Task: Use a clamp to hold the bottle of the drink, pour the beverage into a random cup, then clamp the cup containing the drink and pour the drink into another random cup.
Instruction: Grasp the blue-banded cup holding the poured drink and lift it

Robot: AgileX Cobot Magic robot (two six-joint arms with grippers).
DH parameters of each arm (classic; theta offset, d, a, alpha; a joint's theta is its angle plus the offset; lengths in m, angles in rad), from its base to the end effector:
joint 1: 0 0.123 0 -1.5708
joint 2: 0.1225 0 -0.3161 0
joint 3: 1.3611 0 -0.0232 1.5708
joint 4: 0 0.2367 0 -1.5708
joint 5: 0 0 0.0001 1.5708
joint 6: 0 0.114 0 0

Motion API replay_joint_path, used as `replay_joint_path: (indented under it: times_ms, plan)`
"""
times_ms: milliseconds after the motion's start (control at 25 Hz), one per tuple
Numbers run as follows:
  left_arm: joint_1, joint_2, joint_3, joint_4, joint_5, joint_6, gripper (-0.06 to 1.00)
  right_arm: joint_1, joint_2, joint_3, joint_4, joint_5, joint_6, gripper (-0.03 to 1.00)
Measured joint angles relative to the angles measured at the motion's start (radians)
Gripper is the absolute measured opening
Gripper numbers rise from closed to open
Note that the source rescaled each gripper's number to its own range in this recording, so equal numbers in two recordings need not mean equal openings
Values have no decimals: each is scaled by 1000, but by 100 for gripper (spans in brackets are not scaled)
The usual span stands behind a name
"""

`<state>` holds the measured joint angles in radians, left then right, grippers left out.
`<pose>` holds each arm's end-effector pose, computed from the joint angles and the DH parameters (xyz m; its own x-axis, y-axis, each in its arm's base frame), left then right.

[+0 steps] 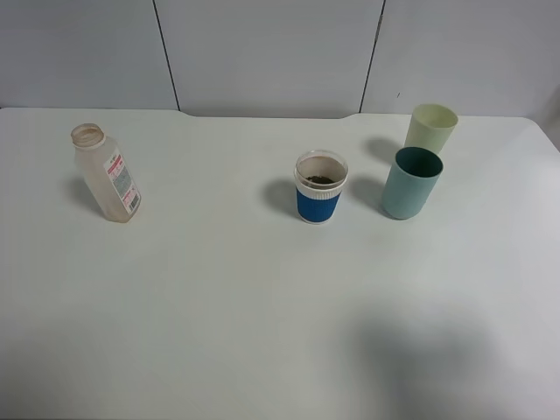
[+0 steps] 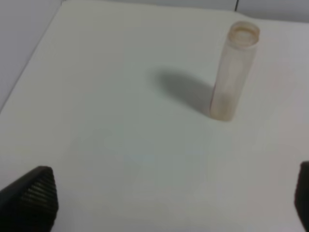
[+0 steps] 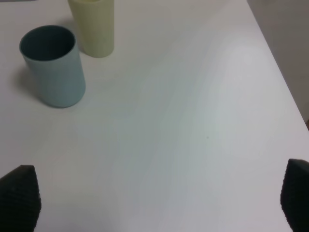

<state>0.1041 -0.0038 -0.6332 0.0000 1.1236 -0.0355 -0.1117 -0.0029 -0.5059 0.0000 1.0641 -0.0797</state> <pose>-0.0467 -0.0049 0.2902 -0.3828 -0.0757 -0.9207 -0.1176 0.9925 -0.0327 -0.0291 0.0033 0.2613 -0.4558 -0.0290 -0.8896 0.0754 0.9946 -0.0711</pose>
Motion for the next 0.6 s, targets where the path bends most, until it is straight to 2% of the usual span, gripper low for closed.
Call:
replay_joint_path:
  times_ms: [120, 360, 600]
  plan:
    - [0, 0, 24, 27, -2, -10, 100, 0, 0, 0, 0, 0, 0, 100]
    - [0, 0, 126, 80, -52, -157, 100, 0, 0, 0, 0, 0, 0, 100]
    - [-6, 0, 128, 85, -56, -173, 100, 0, 0, 0, 0, 0, 0, 100]
